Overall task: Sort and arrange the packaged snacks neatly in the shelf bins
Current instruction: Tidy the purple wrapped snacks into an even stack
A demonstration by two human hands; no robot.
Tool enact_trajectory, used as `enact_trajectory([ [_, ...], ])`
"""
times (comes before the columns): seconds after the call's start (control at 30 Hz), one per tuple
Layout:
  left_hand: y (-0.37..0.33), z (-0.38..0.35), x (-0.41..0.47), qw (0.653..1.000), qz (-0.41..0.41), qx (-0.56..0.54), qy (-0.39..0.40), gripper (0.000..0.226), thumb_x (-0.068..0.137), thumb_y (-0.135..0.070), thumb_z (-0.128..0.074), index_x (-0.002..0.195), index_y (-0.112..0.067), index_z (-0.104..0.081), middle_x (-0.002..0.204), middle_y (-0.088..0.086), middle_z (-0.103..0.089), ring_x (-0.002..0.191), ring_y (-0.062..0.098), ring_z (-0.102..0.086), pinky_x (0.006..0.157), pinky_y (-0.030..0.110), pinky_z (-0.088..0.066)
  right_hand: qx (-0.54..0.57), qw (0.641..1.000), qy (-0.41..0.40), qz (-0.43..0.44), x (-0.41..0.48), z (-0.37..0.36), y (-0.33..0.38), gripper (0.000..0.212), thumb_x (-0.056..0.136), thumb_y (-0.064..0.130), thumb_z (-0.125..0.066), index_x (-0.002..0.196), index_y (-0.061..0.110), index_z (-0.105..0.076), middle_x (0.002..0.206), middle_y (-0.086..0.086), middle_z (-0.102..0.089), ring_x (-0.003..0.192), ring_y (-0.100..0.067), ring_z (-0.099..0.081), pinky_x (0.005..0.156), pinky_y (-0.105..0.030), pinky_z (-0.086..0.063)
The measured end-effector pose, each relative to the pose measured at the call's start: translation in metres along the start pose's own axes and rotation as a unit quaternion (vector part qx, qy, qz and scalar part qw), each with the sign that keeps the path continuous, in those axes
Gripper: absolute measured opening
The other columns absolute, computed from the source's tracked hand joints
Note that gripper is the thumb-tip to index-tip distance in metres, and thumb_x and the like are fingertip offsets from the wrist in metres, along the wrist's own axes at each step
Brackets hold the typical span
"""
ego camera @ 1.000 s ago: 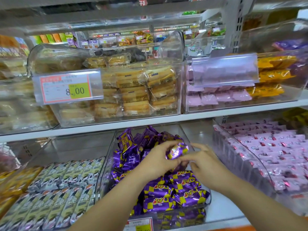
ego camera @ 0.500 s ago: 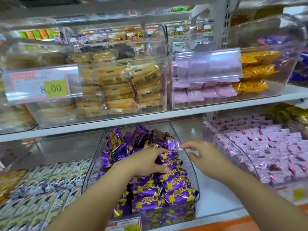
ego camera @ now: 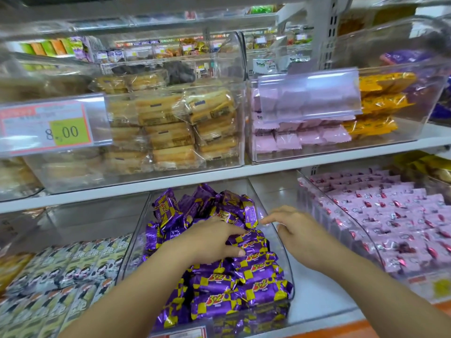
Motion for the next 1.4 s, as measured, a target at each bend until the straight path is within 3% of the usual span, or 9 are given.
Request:
enact_trajectory([
  [0.1, 0.009, 0.016, -0.003, 0.992, 0.000, -0.056, -0.112, 0.033, 0.094, -0.043, -0.052, 0.125, -0.036, -0.058, 0.125, -0.010, -0.060, 0.117, 0.015, -0.052, 0.094, 0.031, -0.043, -0.013, 1.000, -0.013, 0.022, 0.000, 0.002, 0.005, 0.035, 0.095, 0.007, -0.041, 0.115, 0.021, -0.066, 0.128, 0.008, -0.051, 0.120, -0.013, -0.046, 0.101, -0.026, -0.035],
  [0.17, 0.013, 0.023, -0.002, 0.985, 0.030, -0.015, -0.169, 0.027, 0.095, -0.038, -0.050, 0.120, -0.034, -0.061, 0.118, -0.013, -0.064, 0.109, 0.012, -0.057, 0.085, 0.026, -0.045, -0.028, 0.999, -0.001, 0.029, 0.000, 0.001, 0.008, 0.029, 0.096, 0.017, -0.045, 0.117, 0.024, -0.065, 0.132, 0.009, -0.049, 0.123, -0.014, -0.042, 0.103, -0.026, -0.033],
  [0.43, 0.013, 0.008, 0.031, 0.980, 0.108, 0.138, -0.094, 0.041, 0.087, -0.059, -0.051, 0.105, -0.025, -0.065, 0.102, -0.004, -0.066, 0.100, 0.020, -0.058, 0.085, 0.036, -0.038, -0.037, 0.999, 0.022, 0.024, 0.006, -0.003, 0.008, 0.029, 0.096, 0.018, -0.048, 0.120, 0.024, -0.062, 0.141, 0.007, -0.040, 0.129, -0.012, -0.038, 0.102, -0.025, -0.033],
  [0.6, 0.024, 0.004, 0.033, 0.993, 0.105, -0.030, -0.043, 0.031, 0.086, -0.038, -0.063, 0.112, -0.022, -0.059, 0.113, -0.006, -0.062, 0.109, 0.018, -0.054, 0.096, 0.037, -0.044, -0.031, 0.999, 0.030, 0.025, 0.007, -0.003, 0.007, 0.032, 0.095, 0.017, -0.048, 0.123, 0.025, -0.061, 0.142, 0.007, -0.038, 0.129, -0.011, -0.039, 0.103, -0.023, -0.033],
  [0.77, 0.026, 0.006, 0.012, 0.971, 0.056, -0.146, -0.181, 0.038, 0.078, -0.035, -0.075, 0.111, -0.025, -0.058, 0.091, -0.015, -0.053, 0.105, 0.014, -0.051, 0.091, 0.032, -0.045, -0.024, 0.999, 0.003, 0.029, 0.010, -0.002, 0.006, 0.033, 0.093, 0.017, -0.051, 0.123, 0.026, -0.060, 0.134, 0.008, -0.045, 0.126, -0.010, -0.042, 0.100, -0.019, -0.030],
  [0.97, 0.019, 0.019, -0.014, 0.930, -0.007, -0.185, -0.317, 0.035, 0.079, -0.029, -0.074, 0.112, -0.023, -0.060, 0.097, -0.014, -0.058, 0.096, 0.004, -0.053, 0.079, 0.015, -0.038, -0.020, 0.997, -0.055, 0.046, 0.010, 0.001, 0.012, 0.038, 0.089, 0.022, -0.060, 0.127, 0.024, -0.056, 0.126, 0.006, -0.055, 0.121, -0.015, -0.046, 0.099, -0.022, -0.033],
  [1.13, 0.013, 0.017, -0.019, 0.885, -0.026, -0.386, -0.260, 0.038, 0.081, -0.020, -0.074, 0.114, -0.020, -0.056, 0.105, -0.005, -0.068, 0.096, 0.007, -0.065, 0.090, 0.027, -0.050, 0.001, 0.995, -0.075, 0.060, 0.006, 0.002, 0.019, 0.051, 0.086, 0.027, -0.066, 0.134, 0.027, -0.048, 0.126, 0.013, -0.054, 0.121, -0.009, -0.043, 0.085, -0.004, -0.025],
  [1.27, -0.005, 0.024, -0.019, 0.836, -0.073, -0.490, -0.236, 0.029, 0.085, -0.002, -0.065, 0.105, -0.023, -0.059, 0.095, -0.008, -0.071, 0.092, 0.003, -0.067, 0.083, 0.018, -0.051, 0.096, 0.985, -0.119, 0.076, 0.004, 0.009, 0.026, 0.030, 0.082, 0.025, -0.071, 0.111, 0.027, -0.063, 0.099, 0.019, -0.063, 0.096, 0.003, -0.055, 0.078, -0.001, -0.035],
  [1.4, 0.007, 0.027, -0.004, 0.881, -0.009, -0.384, -0.275, 0.028, 0.089, -0.011, -0.063, 0.113, -0.025, -0.058, 0.103, -0.004, -0.068, 0.093, 0.008, -0.066, 0.082, 0.017, -0.050, 0.132, 0.969, -0.206, 0.014, 0.005, 0.025, 0.010, 0.017, 0.079, 0.014, -0.072, 0.087, 0.025, -0.062, 0.076, 0.012, -0.065, 0.071, -0.001, -0.059, 0.071, -0.016, -0.047],
])
Point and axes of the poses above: each hand's wrist, its own x-axis towards the middle knuckle, its own z-axis out of the back of the hand, y = z × x, the point moved 4 cm from there along x, towards the middle knuckle
